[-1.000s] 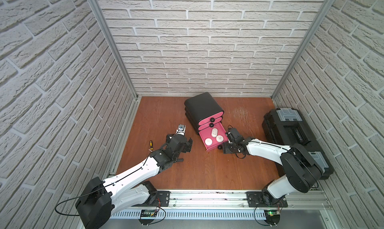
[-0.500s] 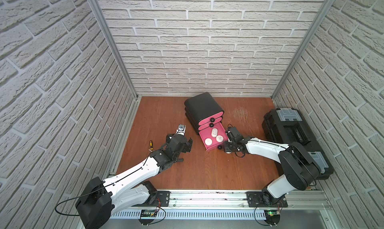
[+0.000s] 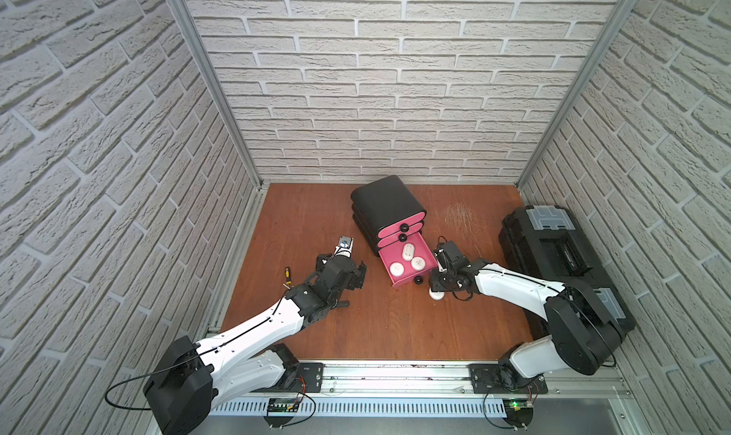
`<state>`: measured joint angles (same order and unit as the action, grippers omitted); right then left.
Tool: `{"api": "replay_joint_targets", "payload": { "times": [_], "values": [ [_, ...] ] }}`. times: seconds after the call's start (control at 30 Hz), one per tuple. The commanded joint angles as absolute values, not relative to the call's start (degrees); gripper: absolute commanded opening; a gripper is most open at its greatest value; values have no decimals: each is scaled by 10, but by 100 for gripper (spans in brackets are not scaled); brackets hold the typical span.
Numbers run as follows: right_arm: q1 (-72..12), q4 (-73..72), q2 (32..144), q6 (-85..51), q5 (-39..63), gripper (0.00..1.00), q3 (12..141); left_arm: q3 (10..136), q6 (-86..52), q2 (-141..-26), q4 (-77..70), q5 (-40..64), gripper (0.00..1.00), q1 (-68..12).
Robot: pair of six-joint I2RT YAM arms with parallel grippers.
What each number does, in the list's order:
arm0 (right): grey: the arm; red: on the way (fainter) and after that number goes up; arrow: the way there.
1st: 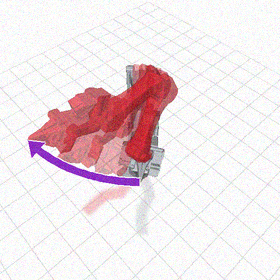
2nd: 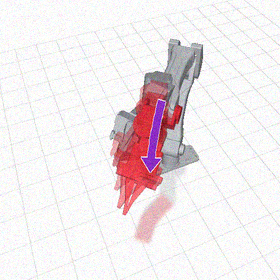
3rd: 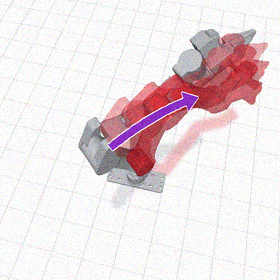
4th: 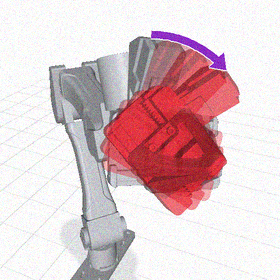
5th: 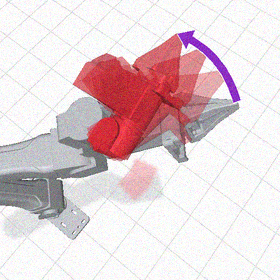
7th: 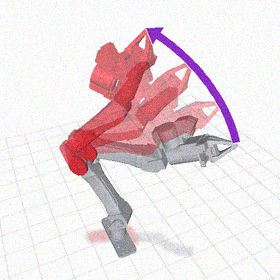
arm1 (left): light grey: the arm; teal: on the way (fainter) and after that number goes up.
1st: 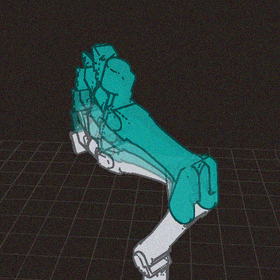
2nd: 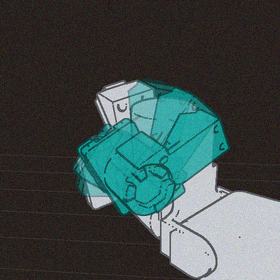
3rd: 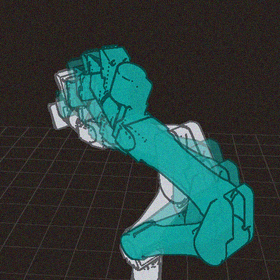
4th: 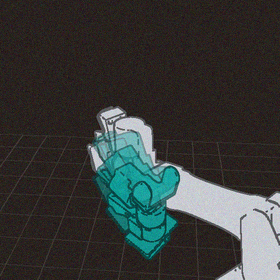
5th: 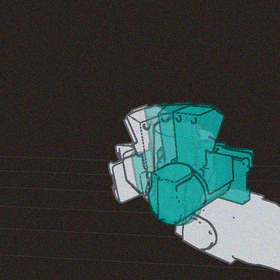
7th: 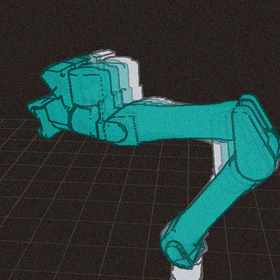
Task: Put the bluetooth earphones in the drawer according to color
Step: Pick up the Bluetooth earphone from the center of the board.
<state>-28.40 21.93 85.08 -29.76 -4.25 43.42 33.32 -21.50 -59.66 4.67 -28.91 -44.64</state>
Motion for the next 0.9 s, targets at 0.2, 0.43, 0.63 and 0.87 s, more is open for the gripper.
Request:
{"api": "replay_joint_targets", "payload": {
  "times": [0.2, 0.43, 0.63, 0.87],
  "values": [
    [-308, 231, 853, -306, -24, 74, 406, 322, -214, -585, 23, -290, 98, -441],
    [-329, 252, 861, -317, -45, 63, 416, 323, -215, -591, 23, -287, 98, -441],
    [-347, 269, 855, -325, -63, 66, 423, 322, -215, -590, 21, -289, 98, -441],
    [-366, 273, 869, -332, -78, 62, 431, 323, -215, -595, 20, -287, 98, -441]
  ]
}}
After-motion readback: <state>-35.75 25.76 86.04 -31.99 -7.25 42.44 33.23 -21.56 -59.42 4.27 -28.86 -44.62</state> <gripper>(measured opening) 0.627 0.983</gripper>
